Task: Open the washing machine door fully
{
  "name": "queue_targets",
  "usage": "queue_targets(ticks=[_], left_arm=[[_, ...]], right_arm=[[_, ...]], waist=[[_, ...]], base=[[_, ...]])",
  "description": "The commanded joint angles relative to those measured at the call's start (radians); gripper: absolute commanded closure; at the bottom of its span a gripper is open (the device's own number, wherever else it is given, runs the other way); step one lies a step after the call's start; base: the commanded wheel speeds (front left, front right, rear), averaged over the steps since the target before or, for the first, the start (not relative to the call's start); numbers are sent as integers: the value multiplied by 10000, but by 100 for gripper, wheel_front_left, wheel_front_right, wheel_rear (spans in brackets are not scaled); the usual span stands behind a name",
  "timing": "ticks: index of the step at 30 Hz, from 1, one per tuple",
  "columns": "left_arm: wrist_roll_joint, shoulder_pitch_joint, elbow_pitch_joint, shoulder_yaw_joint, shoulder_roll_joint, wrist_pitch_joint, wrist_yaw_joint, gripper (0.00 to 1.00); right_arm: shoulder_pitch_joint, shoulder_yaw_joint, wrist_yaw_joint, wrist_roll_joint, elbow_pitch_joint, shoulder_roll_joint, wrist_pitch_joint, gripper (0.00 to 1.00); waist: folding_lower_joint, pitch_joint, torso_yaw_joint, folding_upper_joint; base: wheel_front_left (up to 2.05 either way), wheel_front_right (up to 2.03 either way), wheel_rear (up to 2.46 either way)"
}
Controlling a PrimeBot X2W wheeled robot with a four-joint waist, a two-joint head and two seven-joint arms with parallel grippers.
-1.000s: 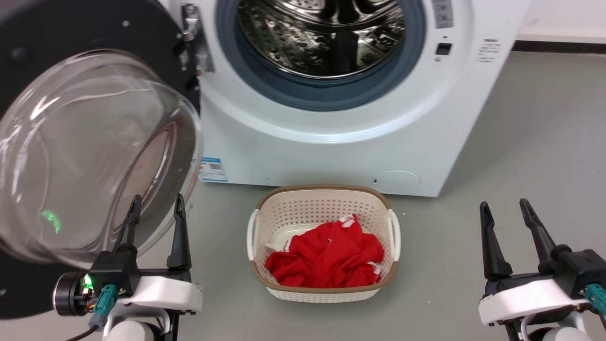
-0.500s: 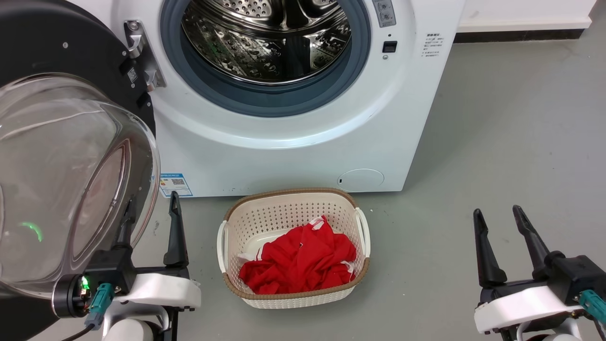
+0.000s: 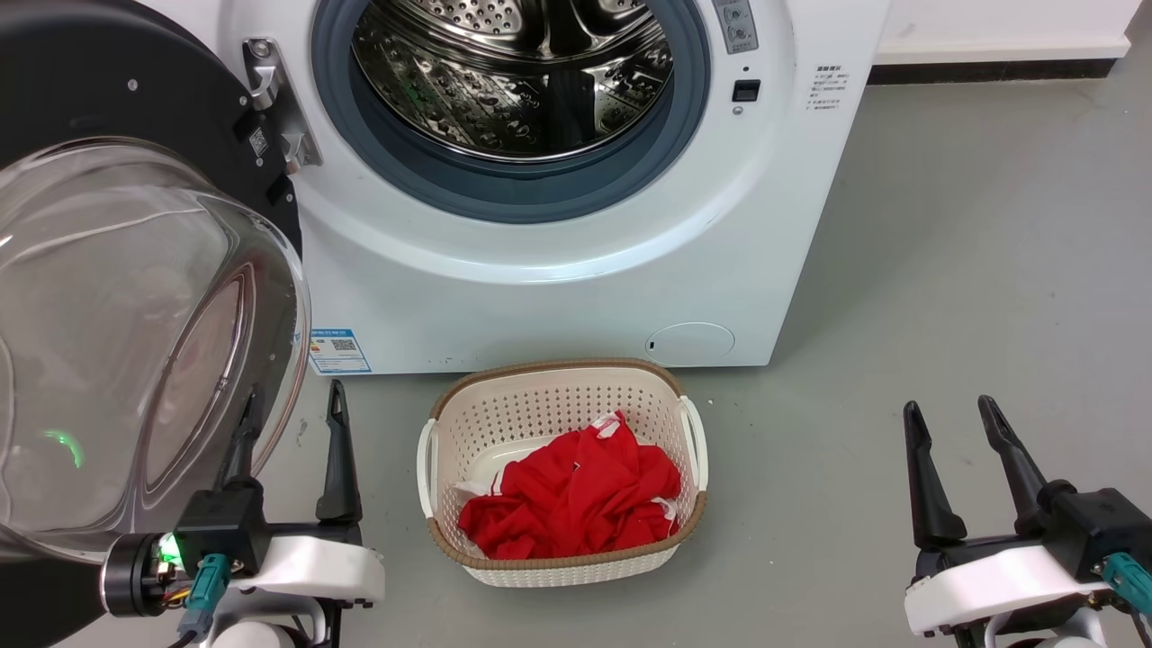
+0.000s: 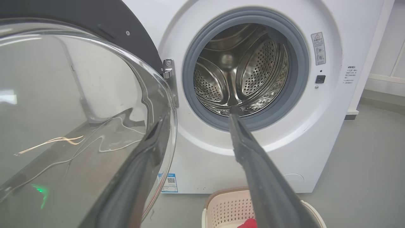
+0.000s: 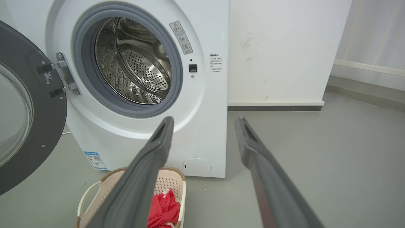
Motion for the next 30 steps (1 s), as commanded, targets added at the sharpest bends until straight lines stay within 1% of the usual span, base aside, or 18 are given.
queue_targets(ticks=[1, 7, 23, 24, 27, 30], left_arm=[[121, 124, 46, 5, -55, -24, -73, 0], [270, 117, 157, 79, -173, -24, -229, 0], [407, 42, 251, 345, -318, -24, -464, 0], [387, 7, 243, 345, -320, 1, -449, 100], [247, 0, 480, 392, -383, 83, -476, 100], [-394, -85, 608, 514, -412, 306, -557, 100]], right_arm=[[1, -37, -7, -3, 13, 16, -36, 0], [-10, -15, -7, 22, 45, 16, -8, 0], [-100, 2, -7, 97, 158, 16, -68, 0], [-30, 5, 0, 33, 135, 0, -30, 100], [54, 58, 0, 168, 284, 2, -28, 100], [34, 65, 0, 884, 313, -19, 57, 100]], waist=[[1, -2, 27, 0], [1, -16, 44, 0], [1, 41, 5, 0], [1, 41, 4, 0], [1, 38, 4, 0], [1, 22, 13, 0]], base=[[0, 0, 0], [0, 0, 0], [0, 0, 0], [0, 0, 0], [0, 0, 0], [0, 0, 0]])
